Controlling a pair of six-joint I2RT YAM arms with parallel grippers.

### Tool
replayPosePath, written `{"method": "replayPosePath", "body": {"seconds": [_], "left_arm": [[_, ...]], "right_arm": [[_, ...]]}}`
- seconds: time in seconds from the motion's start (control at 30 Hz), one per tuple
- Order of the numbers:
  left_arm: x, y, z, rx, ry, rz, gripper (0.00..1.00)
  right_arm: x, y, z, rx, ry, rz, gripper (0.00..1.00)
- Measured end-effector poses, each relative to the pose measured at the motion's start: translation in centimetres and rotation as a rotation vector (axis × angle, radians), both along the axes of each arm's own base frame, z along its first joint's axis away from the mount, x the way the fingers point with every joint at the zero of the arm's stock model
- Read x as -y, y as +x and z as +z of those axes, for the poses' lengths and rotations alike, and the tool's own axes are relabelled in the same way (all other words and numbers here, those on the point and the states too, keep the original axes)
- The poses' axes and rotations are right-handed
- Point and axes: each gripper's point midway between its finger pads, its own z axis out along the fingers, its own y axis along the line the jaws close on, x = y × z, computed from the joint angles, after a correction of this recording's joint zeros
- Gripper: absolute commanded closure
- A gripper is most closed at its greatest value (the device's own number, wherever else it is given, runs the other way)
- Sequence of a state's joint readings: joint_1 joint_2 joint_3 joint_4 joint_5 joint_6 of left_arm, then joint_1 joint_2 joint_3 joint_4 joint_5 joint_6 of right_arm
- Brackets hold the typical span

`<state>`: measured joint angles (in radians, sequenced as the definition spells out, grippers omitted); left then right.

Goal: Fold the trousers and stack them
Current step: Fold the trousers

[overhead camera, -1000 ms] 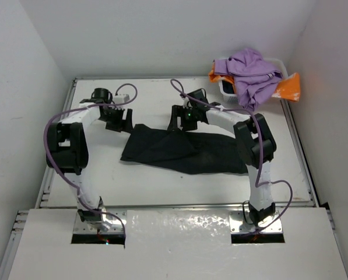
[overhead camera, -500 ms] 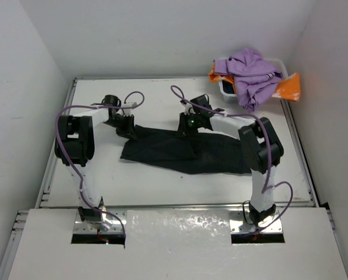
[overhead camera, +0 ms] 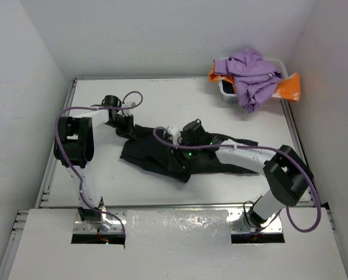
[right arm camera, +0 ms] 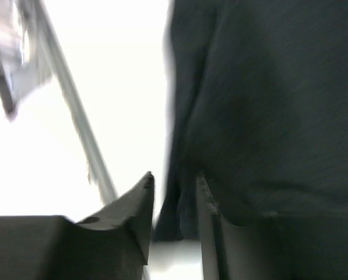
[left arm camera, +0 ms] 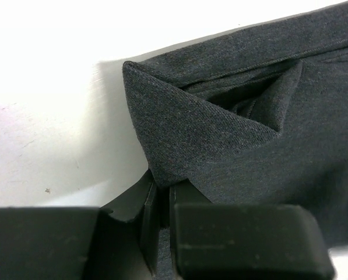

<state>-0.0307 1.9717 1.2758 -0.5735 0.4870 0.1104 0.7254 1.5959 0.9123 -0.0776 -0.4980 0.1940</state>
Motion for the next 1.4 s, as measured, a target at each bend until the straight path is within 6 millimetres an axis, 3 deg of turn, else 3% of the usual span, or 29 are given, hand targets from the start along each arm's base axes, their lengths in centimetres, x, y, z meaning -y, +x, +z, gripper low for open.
{"method": "replayPosePath", "body": {"seconds": [0.1,0.13,0.27,0.33,0.4,0.47,0.57,0.67,0.83,0.93,1.13,1.3,1.33,1.4], "left_arm": [[-0.1,0.1,0.0,0.003,0.006,0.006,1.0],[-0.1,0.1,0.0,0.005,0.007,0.006,1.0],[-0.3,0.3,0.0,0.01,0.014,0.008,1.0],[-0.3,0.3,0.1,0.012,0.016,0.009,1.0],[-0.3,0.3,0.1,0.014,0.018,0.009,1.0],[-0.4,0.4,0.3,0.022,0.023,0.005,0.96],[-0.5,0.4,0.3,0.03,0.029,-0.003,0.89],[-0.7,0.3,0.5,0.038,0.034,-0.009,0.82],[-0.8,0.4,0.9,0.054,0.038,-0.016,0.8],[-0.8,0.4,1.0,0.056,0.039,-0.021,0.8],[-0.8,0.4,0.9,0.057,0.041,-0.022,0.78],[-0.9,0.4,0.9,0.058,0.044,-0.022,0.77],[-0.9,0.4,0.9,0.058,0.044,-0.023,0.77],[-0.9,0.4,0.9,0.059,0.045,-0.024,0.75]], "right_arm": [[0.8,-4.3,-2.0,-0.024,-0.076,0.114,0.57],[1.6,-5.4,-2.8,-0.042,-0.106,0.133,0.49],[4.6,-7.0,-3.8,-0.07,-0.192,0.121,0.43],[5.0,-5.9,-2.7,-0.057,-0.16,0.058,0.48],[5.5,-3.2,-1.3,-0.075,-0.077,-0.087,0.5],[7.5,0.9,-0.5,-0.12,-0.01,-0.314,0.49],[10.7,4.8,-1.0,-0.195,0.014,-0.597,0.43],[11.9,5.8,-2.8,-0.3,-0.012,-0.767,0.4],[11.7,5.2,-6.7,-0.475,-0.071,-0.892,0.38],[11.5,5.6,-7.2,-0.515,-0.07,-0.929,0.38],[10.8,7.3,-7.2,-0.514,-0.045,-0.958,0.56],[10.2,8.4,-7.2,-0.509,-0.038,-0.961,0.62],[10.1,8.4,-7.2,-0.508,-0.037,-0.96,0.75],[10.0,8.6,-7.5,-0.511,-0.04,-0.959,0.9]]}}
